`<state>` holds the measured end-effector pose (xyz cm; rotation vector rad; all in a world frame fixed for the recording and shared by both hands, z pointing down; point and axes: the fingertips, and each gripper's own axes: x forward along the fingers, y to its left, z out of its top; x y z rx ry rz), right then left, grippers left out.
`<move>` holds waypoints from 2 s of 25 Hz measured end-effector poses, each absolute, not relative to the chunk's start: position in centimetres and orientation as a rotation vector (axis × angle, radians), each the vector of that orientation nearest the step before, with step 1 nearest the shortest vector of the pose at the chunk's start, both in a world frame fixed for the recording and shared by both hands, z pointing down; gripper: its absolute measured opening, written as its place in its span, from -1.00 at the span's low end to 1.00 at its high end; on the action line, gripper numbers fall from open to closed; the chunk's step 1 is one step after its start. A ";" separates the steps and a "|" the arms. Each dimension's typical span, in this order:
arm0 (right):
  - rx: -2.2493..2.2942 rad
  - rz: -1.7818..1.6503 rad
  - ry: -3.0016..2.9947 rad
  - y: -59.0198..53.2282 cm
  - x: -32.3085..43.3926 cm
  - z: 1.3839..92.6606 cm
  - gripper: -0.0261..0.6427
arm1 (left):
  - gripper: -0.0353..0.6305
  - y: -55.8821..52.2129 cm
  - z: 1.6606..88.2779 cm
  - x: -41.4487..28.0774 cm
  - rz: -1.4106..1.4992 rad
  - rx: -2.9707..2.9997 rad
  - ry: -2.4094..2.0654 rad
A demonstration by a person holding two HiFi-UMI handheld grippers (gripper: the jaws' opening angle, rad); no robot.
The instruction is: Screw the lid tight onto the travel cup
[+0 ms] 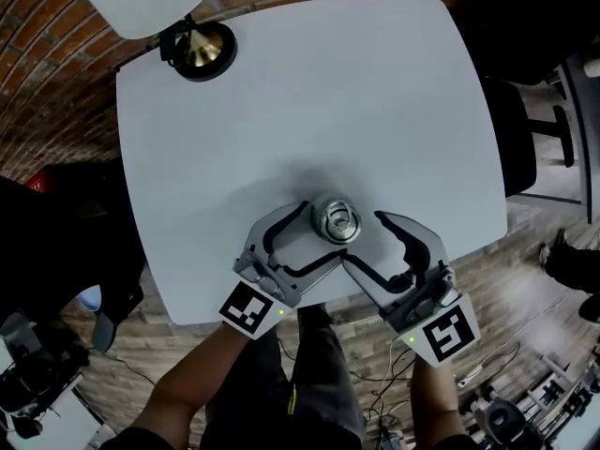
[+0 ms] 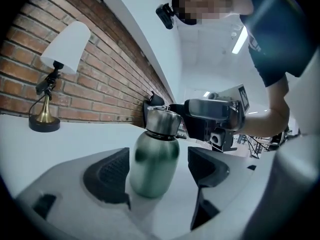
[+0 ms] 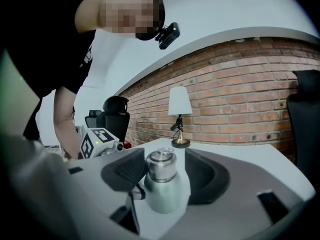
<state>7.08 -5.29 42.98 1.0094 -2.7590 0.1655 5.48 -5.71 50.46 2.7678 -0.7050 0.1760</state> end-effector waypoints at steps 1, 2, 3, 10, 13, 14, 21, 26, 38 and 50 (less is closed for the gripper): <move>1.005 0.178 -2.769 -5.5 7.2 43.1 -0.18 | 0.15 -5.9 50.5 5.7 0.174 2.780 -0.702; 0.995 0.182 -2.779 -5.7 7.2 43.1 -0.16 | 0.16 -6.1 50.5 5.9 0.168 2.797 -0.698; 0.980 0.181 -2.790 -5.9 7.1 43.0 -0.15 | 0.16 -6.4 50.4 6.1 0.160 2.817 -0.693; 0.816 0.121 -2.798 -6.2 4.7 43.4 -0.09 | 0.18 -6.7 49.8 7.5 0.116 2.898 -0.640; 0.770 0.067 -2.767 -6.5 3.8 43.9 -0.09 | 0.18 -6.8 49.6 7.5 0.119 2.921 -0.625; 0.761 0.054 -2.753 -6.6 3.7 44.1 -0.10 | 0.18 -6.9 49.6 7.5 0.118 2.917 -0.625; 0.768 -0.003 -2.683 -7.1 3.8 45.3 -0.13 | 0.18 -7.2 49.6 7.3 0.116 2.914 -0.653; 0.841 0.041 -2.678 -7.3 3.8 45.2 -0.14 | 0.17 -7.2 49.6 7.3 0.119 2.921 -0.665; 1.515 0.054 -2.535 -7.9 5.0 44.8 -0.14 | 0.18 -7.2 49.8 7.3 0.123 2.922 -0.722; 1.338 0.112 -2.624 -6.0 4.9 45.1 -0.10 | 0.18 -7.3 50.0 7.1 0.130 2.894 -0.770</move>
